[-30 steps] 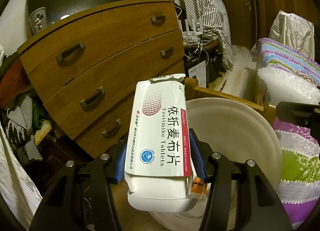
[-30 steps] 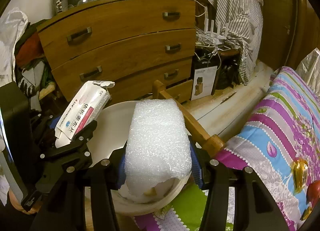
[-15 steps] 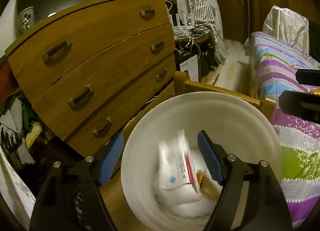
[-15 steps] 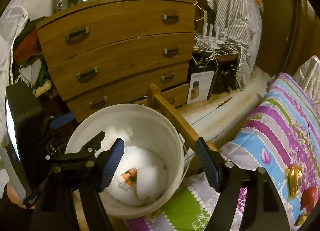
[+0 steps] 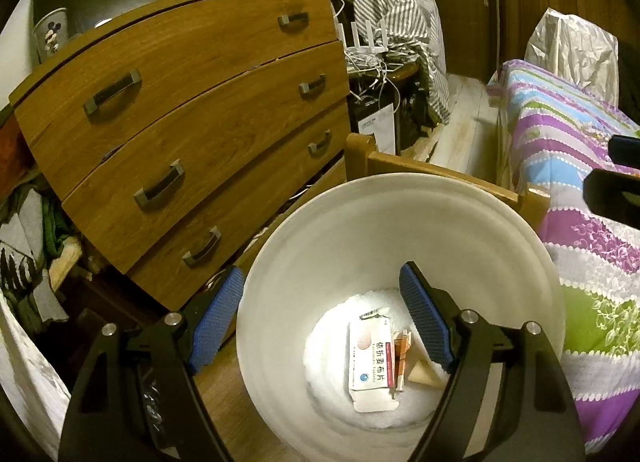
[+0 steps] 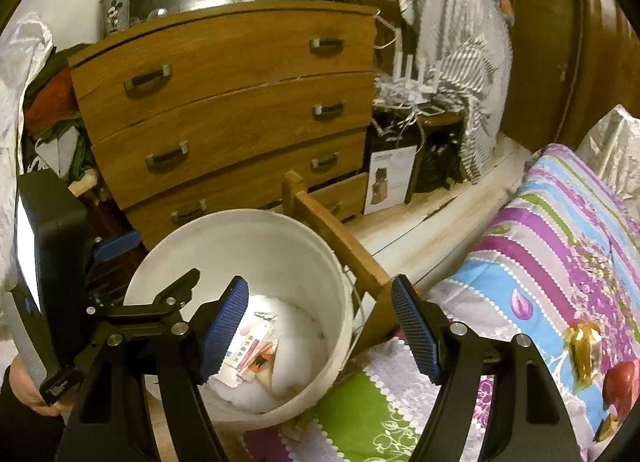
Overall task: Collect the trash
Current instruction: 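Carry both items over the white bucket and open both tools to release, then return both tools to the bed and grasp the white cloth with the left tool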
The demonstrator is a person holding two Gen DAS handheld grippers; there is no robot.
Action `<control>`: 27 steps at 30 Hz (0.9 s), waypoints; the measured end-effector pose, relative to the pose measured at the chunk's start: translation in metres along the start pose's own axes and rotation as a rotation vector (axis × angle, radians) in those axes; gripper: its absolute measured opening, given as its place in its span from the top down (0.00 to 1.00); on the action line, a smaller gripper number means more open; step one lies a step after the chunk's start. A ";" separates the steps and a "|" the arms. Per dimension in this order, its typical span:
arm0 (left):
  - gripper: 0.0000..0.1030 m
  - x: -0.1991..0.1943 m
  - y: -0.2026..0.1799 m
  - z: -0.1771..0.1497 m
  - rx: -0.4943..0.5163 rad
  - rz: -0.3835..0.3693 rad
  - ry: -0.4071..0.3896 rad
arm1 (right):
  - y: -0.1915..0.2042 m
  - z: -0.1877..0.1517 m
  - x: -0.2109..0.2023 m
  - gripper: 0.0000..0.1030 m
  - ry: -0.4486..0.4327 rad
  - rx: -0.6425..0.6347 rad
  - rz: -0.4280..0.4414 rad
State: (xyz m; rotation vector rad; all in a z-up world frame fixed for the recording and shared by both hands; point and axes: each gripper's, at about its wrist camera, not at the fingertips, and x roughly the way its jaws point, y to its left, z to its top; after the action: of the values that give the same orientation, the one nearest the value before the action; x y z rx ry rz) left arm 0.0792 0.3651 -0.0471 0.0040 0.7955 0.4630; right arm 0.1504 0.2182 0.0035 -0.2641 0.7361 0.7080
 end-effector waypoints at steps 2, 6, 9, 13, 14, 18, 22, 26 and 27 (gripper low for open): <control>0.23 -0.004 0.002 -0.001 -0.020 0.001 -0.013 | -0.004 -0.007 -0.009 0.27 -0.039 0.021 -0.037; 0.17 -0.021 -0.003 -0.006 -0.061 0.028 -0.076 | -0.010 -0.029 -0.033 0.27 -0.158 0.042 -0.153; 0.14 -0.041 -0.014 -0.009 -0.071 0.037 -0.132 | -0.017 -0.048 -0.056 0.27 -0.256 0.060 -0.242; 0.10 -0.064 -0.029 -0.012 -0.089 0.032 -0.195 | -0.031 -0.077 -0.091 0.25 -0.377 0.090 -0.350; 0.09 -0.068 -0.032 -0.012 -0.092 0.029 -0.205 | -0.035 -0.084 -0.098 0.25 -0.395 0.094 -0.367; 0.06 -0.088 -0.051 -0.016 -0.104 0.002 -0.251 | -0.050 -0.114 -0.132 0.24 -0.461 0.097 -0.454; 0.06 -0.103 -0.075 -0.019 -0.091 -0.040 -0.276 | -0.072 -0.146 -0.163 0.24 -0.482 0.131 -0.522; 0.06 -0.112 -0.106 -0.027 -0.035 -0.075 -0.278 | -0.099 -0.183 -0.192 0.21 -0.484 0.170 -0.601; 0.06 -0.113 -0.113 -0.029 -0.022 -0.084 -0.276 | -0.109 -0.195 -0.201 0.21 -0.480 0.187 -0.626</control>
State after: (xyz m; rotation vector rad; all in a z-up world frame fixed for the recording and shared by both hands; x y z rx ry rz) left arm 0.0356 0.2133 -0.0093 0.0132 0.5176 0.3814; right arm 0.0164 -0.0507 -0.0003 -0.1306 0.2279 0.0899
